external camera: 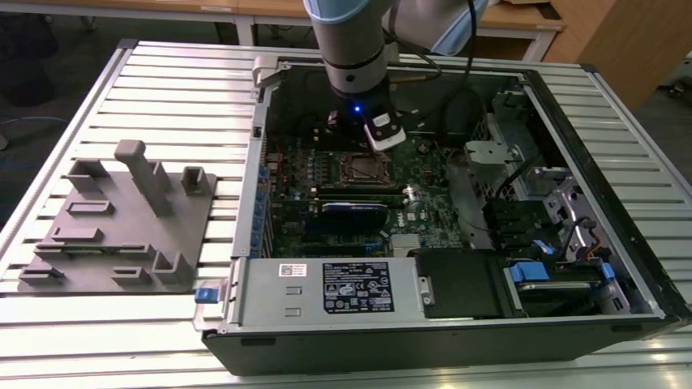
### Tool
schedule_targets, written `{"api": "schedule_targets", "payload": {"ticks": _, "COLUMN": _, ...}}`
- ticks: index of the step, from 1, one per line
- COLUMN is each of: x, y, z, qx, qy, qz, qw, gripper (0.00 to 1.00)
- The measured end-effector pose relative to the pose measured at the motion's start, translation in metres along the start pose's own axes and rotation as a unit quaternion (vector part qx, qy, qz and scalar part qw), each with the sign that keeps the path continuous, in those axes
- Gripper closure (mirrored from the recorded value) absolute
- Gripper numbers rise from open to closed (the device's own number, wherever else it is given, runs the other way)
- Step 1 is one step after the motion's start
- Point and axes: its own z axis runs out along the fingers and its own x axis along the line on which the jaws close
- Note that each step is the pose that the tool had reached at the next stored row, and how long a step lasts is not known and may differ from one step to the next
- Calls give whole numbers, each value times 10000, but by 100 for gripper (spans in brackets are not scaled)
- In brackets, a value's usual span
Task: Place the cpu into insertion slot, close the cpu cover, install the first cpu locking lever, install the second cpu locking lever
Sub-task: 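Install the first cpu locking lever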
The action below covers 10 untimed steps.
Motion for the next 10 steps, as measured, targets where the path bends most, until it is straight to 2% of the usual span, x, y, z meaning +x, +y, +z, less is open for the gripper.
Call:
{"api": "schedule_targets", "payload": {"ticks": 3, "x": -14, "y": 2, "z": 9, "qx": 74, "qy": 253, "qz": 39, "qw": 9996, "gripper": 90}}
{"api": "schedule_targets", "payload": {"ticks": 6, "x": -26, "y": 3, "z": 16, "qx": 155, "qy": 515, "qz": 78, "qw": 9985, "gripper": 90}}
{"api": "schedule_targets", "payload": {"ticks": 7, "x": -28, "y": 3, "z": 18, "qx": 176, "qy": 578, "qz": 87, "qw": 9981, "gripper": 90}}
{"api": "schedule_targets", "payload": {"ticks": 10, "x": -27, "y": 3, "z": 17, "qx": 180, "qy": 588, "qz": 88, "qw": 9981, "gripper": 90}}
